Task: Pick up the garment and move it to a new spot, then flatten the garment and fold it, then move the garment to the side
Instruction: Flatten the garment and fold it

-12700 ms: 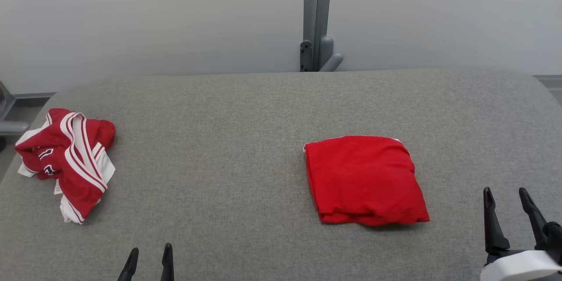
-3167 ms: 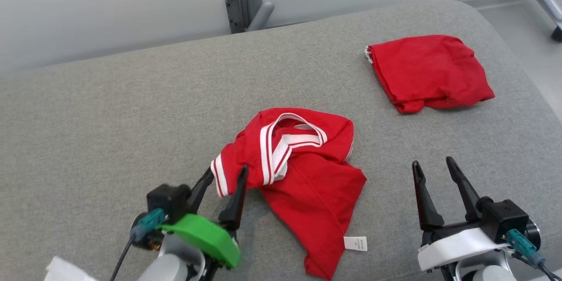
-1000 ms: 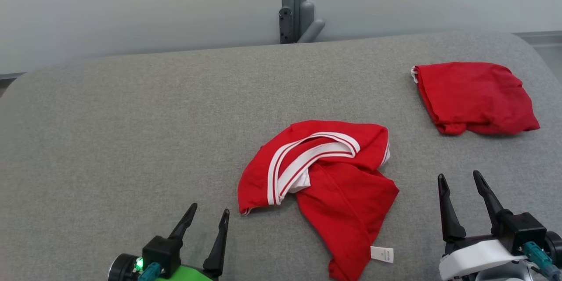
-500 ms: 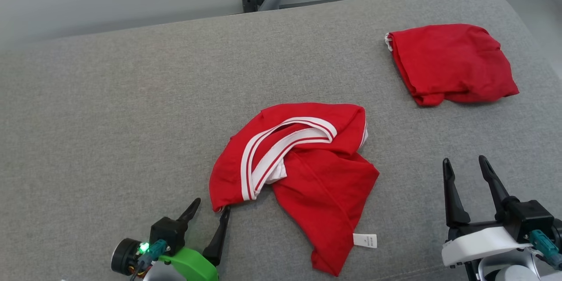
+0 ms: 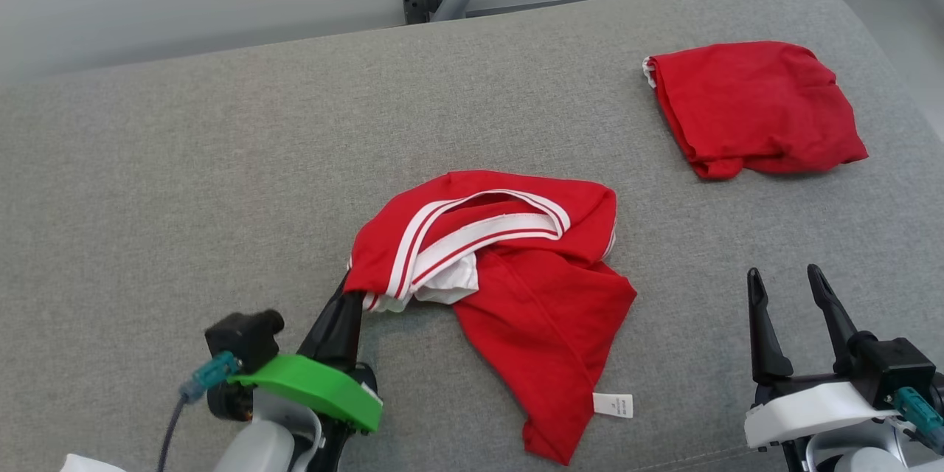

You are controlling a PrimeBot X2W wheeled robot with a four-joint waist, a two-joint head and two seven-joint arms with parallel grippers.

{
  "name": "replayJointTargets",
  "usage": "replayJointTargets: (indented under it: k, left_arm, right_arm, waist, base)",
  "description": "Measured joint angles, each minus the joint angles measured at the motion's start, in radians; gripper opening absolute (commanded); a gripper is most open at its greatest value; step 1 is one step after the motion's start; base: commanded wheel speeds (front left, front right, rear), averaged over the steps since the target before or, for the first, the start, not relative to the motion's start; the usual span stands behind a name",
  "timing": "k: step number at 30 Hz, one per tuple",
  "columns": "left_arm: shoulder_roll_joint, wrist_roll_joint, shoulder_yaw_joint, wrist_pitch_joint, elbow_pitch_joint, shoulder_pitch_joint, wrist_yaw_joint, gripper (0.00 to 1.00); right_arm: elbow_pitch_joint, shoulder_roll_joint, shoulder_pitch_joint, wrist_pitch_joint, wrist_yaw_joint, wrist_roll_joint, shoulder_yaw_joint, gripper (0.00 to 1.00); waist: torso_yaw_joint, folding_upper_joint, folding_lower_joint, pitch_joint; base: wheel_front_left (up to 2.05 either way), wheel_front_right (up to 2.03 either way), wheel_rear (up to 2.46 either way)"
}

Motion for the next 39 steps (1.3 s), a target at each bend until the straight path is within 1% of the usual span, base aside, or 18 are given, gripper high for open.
replayJointTargets:
  k: [2, 4, 6, 7, 9, 14, 18, 21, 25, 27, 29, 34, 39]
  left_arm:
    - [-0.007, -0.136, 0.016, 0.047, -0.078, -0.002, 0.0, 0.0]
    - [0.022, -0.194, 0.03, 0.096, -0.151, -0.016, 0.0, 0.0]
    - [0.054, -0.24, 0.065, 0.14, -0.211, -0.036, 0.001, 0.0]
    - [0.075, -0.268, 0.093, 0.182, -0.268, -0.057, 0.02, 0.0]
    - [0.096, -0.283, 0.113, 0.225, -0.321, -0.087, 0.047, 0.0]
    - [0.18, -0.293, 0.164, 0.336, -0.44, -0.164, 0.109, 0.0]
    - [0.253, -0.301, 0.211, 0.414, -0.521, -0.226, 0.147, 0.0]
    - [0.28, -0.322, 0.241, 0.465, -0.569, -0.278, 0.174, 0.0]
    - [0.3, -0.326, 0.232, 0.512, -0.598, -0.343, 0.188, 0.0]
    - [0.291, -0.317, 0.211, 0.52, -0.591, -0.363, 0.193, 0.0]
    - [0.267, -0.305, 0.179, 0.522, -0.574, -0.376, 0.193, 0.0]
    - [0.151, -0.3, 0.08, 0.492, -0.48, -0.371, 0.19, 0.0]
    - [0.005, -0.289, -0.05, 0.453, -0.333, -0.355, 0.153, 0.0]
  right_arm:
    - [0.005, 0.0, 0.002, 0.0, 0.0, 0.008, 0.0, 1.0]
    - [0.013, 0.0, 0.005, 0.0, 0.0, 0.011, 0.002, 1.0]
    - [0.016, 0.0, 0.008, 0.0, 0.0, 0.018, 0.007, 1.0]
    - [0.021, 0.0, 0.01, 0.0, 0.0, 0.024, 0.012, 1.0]
    - [0.026, 0.0, 0.013, 0.0, 0.0, 0.029, 0.02, 1.0]
    - [0.034, 0.0, 0.017, 0.0, 0.0, 0.035, 0.029, 1.0]
    - [0.039, 0.0, 0.02, 0.0, 0.0, 0.043, 0.028, 1.0]
    - [0.04, 0.0, 0.022, 0.0, 0.0, 0.051, 0.026, 1.0]
    - [0.042, 0.0, 0.03, 0.0, 0.0, 0.061, 0.027, 1.0]
    - [0.043, 0.0, 0.03, 0.0, 0.0, 0.062, 0.028, 1.0]
    - [0.044, 0.0, 0.029, 0.0, 0.0, 0.066, 0.03, 1.0]
    - [0.044, 0.0, 0.01, 0.0, 0.0, 0.071, 0.038, 1.0]
    - [0.046, 0.0, -0.008, 0.0, 0.0, 0.073, 0.044, 1.0]
  waist:
    - [0.006, 0.0, 0.0, -0.006]
    - [0.013, 0.0, 0.0, -0.013]
    - [0.02, 0.0, 0.0, -0.02]
    - [0.026, 0.0, 0.0, -0.029]
    - [0.03, 0.0, 0.0, -0.039]
    - [0.033, 0.0, 0.0, -0.066]
    - [0.026, 0.0, 0.0, -0.082]
    - [0.019, 0.0, 0.0, -0.089]
    - [0.017, 0.0, 0.0, -0.093]
    - [0.017, 0.0, 0.0, -0.093]
    - [0.016, 0.0, 0.0, -0.09]
    - [0.009, 0.0, 0.0, -0.073]
    - [-0.002, 0.0, 0.0, -0.04]
  base:
    - [0.0, 0.0, 0.0]
    - [0.0, 0.0, 0.0]
    - [0.0, 0.0, 0.0]
    - [0.0, 0.0, 0.0]
    - [0.0, 0.0, 0.0]
    - [0.0, 0.0, 0.0]
    - [0.0, 0.0, 0.0]
    - [0.0, 0.0, 0.0]
    - [0.0, 0.0, 0.0]
    - [0.0, 0.0, 0.0]
    - [0.0, 0.0, 0.0]
    - [0.0, 0.0, 0.0]
    - [0.0, 0.0, 0.0]
